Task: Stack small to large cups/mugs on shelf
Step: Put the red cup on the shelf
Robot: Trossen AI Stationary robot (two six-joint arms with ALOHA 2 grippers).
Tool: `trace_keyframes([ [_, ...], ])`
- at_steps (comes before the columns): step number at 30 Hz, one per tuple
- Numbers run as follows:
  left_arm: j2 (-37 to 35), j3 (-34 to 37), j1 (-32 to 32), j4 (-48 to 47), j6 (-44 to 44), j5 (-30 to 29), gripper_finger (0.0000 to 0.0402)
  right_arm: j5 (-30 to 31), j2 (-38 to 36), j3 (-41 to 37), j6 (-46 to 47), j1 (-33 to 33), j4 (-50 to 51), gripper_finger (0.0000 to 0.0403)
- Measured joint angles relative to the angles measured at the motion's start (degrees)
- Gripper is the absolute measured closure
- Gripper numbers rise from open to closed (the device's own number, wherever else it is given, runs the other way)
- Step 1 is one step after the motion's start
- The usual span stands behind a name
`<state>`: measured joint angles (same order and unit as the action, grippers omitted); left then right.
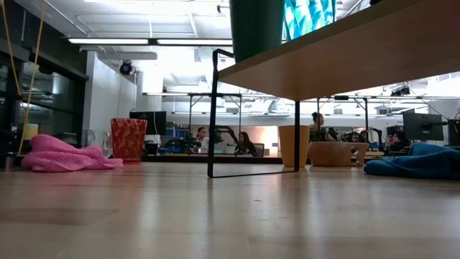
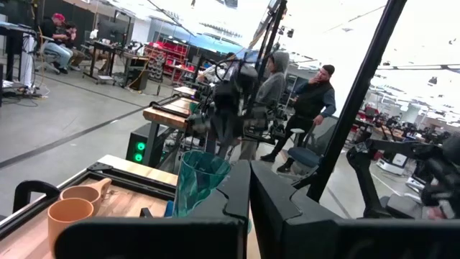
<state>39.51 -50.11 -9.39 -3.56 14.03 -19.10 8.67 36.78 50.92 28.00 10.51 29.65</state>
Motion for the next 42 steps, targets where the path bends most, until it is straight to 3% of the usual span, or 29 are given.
trace_keyframes([
  [6,0.02,0.0,0.0,0.6,0.02,1.58,0.0402,6.15,-0.77,0.08,-8.66,-0.01,-14.85,0.0403],
  [10,0.0,0.0,0.0,0.97,-0.09,2.02,0.0401,8.23,0.39,0.09,-13.89,-0.03,-19.41,0.0403],
  [42,0.0,0.0,0.0,0.34,-0.23,2.21,0.0401,8.76,0.34,0.09,-14.56,-0.01,-19.14,0.0403],
])
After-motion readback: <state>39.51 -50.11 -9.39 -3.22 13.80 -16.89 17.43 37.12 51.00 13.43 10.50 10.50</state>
